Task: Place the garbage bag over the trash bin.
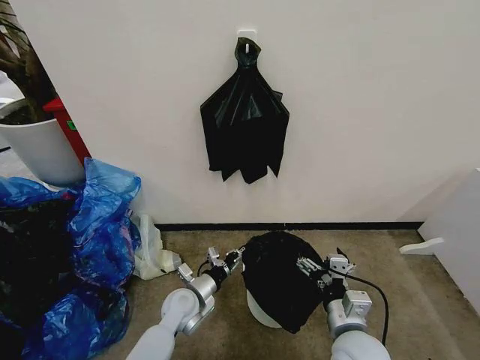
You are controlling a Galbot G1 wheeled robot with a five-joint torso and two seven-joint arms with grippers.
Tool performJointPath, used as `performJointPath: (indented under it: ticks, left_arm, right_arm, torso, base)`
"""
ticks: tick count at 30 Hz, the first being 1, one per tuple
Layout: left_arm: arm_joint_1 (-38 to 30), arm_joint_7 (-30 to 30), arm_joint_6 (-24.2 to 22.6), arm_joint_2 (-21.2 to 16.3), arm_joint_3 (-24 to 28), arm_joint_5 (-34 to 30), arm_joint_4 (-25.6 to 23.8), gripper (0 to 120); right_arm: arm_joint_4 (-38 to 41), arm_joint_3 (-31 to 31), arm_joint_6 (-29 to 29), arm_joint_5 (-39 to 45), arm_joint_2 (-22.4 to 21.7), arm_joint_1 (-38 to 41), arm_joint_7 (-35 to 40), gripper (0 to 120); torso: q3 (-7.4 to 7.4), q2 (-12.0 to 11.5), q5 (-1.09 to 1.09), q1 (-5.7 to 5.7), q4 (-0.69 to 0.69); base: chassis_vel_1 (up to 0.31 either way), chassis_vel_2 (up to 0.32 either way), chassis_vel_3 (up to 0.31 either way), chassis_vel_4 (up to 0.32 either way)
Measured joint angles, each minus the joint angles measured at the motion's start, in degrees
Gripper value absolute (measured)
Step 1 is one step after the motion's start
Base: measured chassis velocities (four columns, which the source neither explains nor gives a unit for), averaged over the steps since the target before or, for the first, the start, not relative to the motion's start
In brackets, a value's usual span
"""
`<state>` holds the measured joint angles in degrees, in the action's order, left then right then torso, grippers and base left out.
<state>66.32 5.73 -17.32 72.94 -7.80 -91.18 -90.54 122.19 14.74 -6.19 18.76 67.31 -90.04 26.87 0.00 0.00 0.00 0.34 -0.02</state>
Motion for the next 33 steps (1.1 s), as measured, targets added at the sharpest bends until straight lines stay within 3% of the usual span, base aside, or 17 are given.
performJointPath:
  ticks: [18,33]
  left_arm:
    - [-0.04,1.53,-0.2,-0.1,-0.68,-1.88,2.1,0]
    - [-0.4,5.57,-0.76,0.07,0.4,4.69,7.28,0]
  right_arm:
    - [0.21,-0.03,0.38,-0.71,0.56,-1.0,-0.02,100]
    - [0.62,-0.1,0.77,-1.22,1.21,-1.93,-0.09,100]
  torso:
    - [0.0,0.0,0.0,0.0,0.0]
    - [0.0,0.0,0.0,0.0,0.0]
  base:
    - [0.0,0.0,0.0,0.0]
    - [0.0,0.0,0.0,0.0]
